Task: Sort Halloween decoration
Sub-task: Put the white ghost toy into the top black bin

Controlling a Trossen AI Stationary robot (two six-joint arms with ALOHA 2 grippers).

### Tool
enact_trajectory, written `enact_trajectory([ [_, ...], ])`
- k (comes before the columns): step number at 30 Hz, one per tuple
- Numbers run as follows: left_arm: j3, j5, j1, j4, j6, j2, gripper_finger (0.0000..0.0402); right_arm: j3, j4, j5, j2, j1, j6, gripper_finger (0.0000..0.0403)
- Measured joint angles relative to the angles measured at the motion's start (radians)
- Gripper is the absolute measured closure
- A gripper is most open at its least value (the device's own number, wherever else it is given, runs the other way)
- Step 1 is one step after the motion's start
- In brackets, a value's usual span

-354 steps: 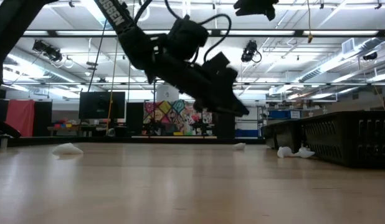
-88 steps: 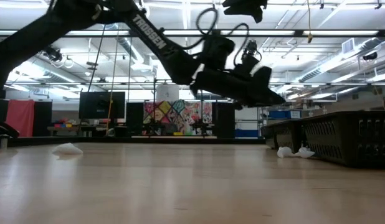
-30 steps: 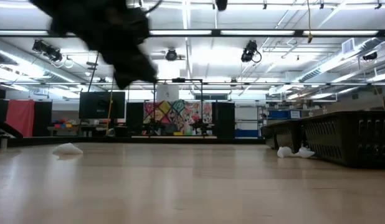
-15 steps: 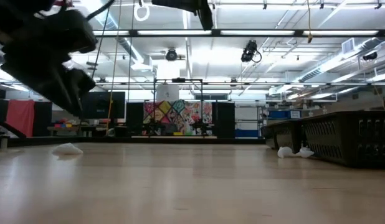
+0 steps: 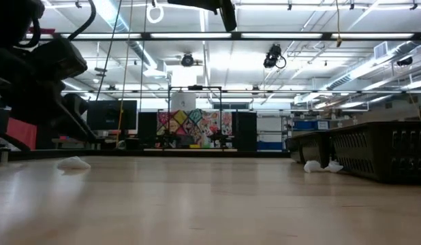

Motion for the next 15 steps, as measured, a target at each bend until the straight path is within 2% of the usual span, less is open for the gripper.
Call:
enact_trajectory([
  [5,-0.091,-0.025,0.0,0.196,-0.003,0.0,0.0294,0.0,0.0,0.0,0.0,-0.004,0.024,0.0263],
  [9,-0.126,-0.028,0.0,0.272,0.021,0.0,0.0285,0.0,-0.004,0.0,0.0,-0.005,0.035,0.0263],
  [15,-0.135,-0.064,0.0,0.292,0.051,0.001,0.0218,0.0,-0.011,-0.001,0.0,-0.007,0.049,0.0263],
])
